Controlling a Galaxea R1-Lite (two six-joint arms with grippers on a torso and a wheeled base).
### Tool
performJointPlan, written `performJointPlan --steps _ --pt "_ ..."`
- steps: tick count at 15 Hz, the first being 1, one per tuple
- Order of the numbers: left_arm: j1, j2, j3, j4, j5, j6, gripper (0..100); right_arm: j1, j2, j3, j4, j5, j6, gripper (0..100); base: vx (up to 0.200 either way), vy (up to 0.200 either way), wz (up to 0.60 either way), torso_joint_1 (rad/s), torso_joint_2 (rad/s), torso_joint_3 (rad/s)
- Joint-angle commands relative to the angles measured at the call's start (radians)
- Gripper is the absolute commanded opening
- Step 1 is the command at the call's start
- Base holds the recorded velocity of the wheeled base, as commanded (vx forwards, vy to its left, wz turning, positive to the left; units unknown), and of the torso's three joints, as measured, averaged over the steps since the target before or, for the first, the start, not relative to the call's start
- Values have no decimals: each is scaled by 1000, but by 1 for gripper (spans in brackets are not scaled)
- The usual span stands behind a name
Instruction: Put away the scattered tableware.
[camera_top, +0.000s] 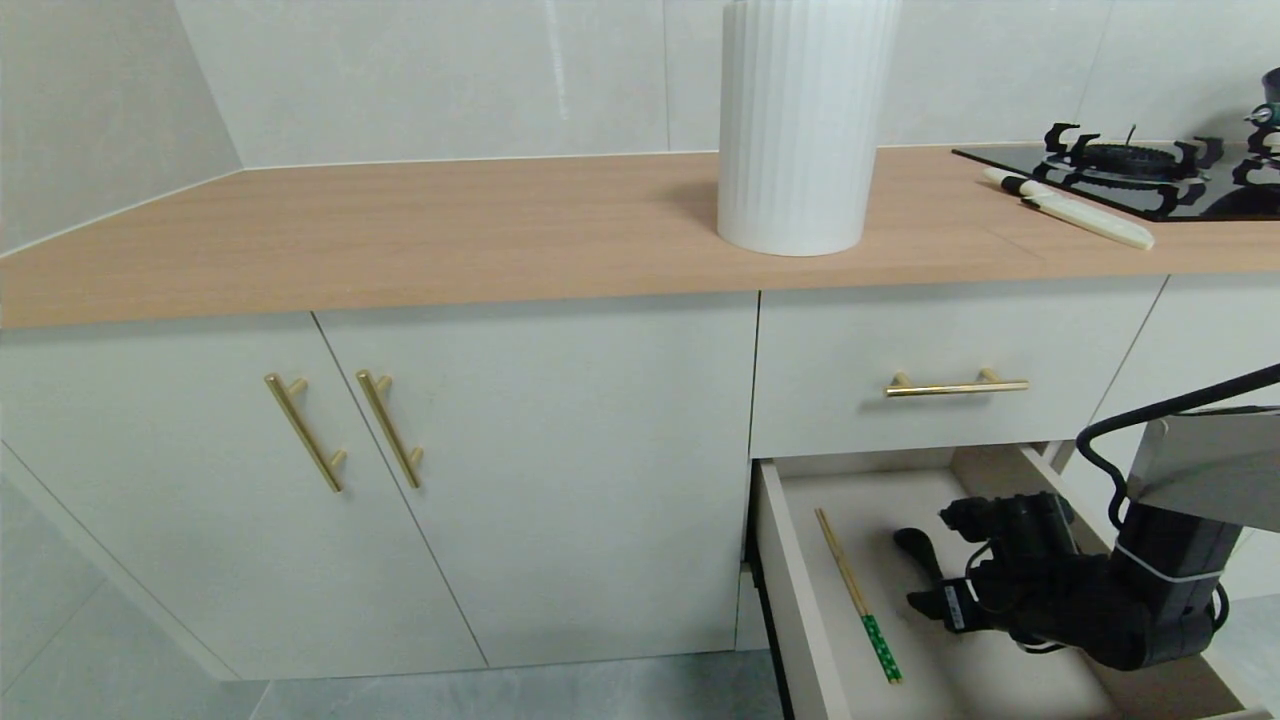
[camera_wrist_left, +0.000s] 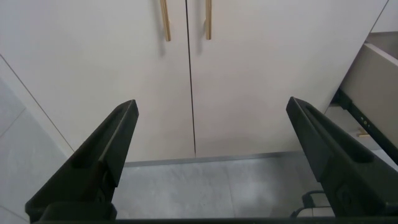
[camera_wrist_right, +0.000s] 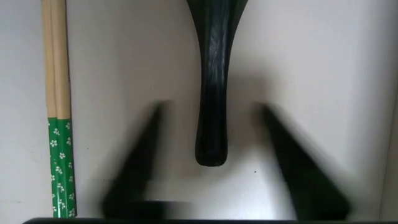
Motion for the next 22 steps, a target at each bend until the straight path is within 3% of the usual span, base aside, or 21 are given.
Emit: performJointPlan --steps 1,8,11,17,22 --pt "0 1 0 0 0 0 100 0 -20 2 -3 0 2 100 0 0 0 0 0 0" --pt "0 1 0 0 0 0 100 0 -483 151 15 -8 31 100 0 0 0 0 0 0" --pt "0 1 0 0 0 0 100 3 -770 172 270 1 34 100 0 0 0 0 0 0" --pt "0 1 0 0 0 0 100 8 -963 180 595 3 77 100 0 0 0 0 0 0" --pt "0 1 0 0 0 1 100 9 -1014 179 644 9 74 100 -40 0 0 12 1 3"
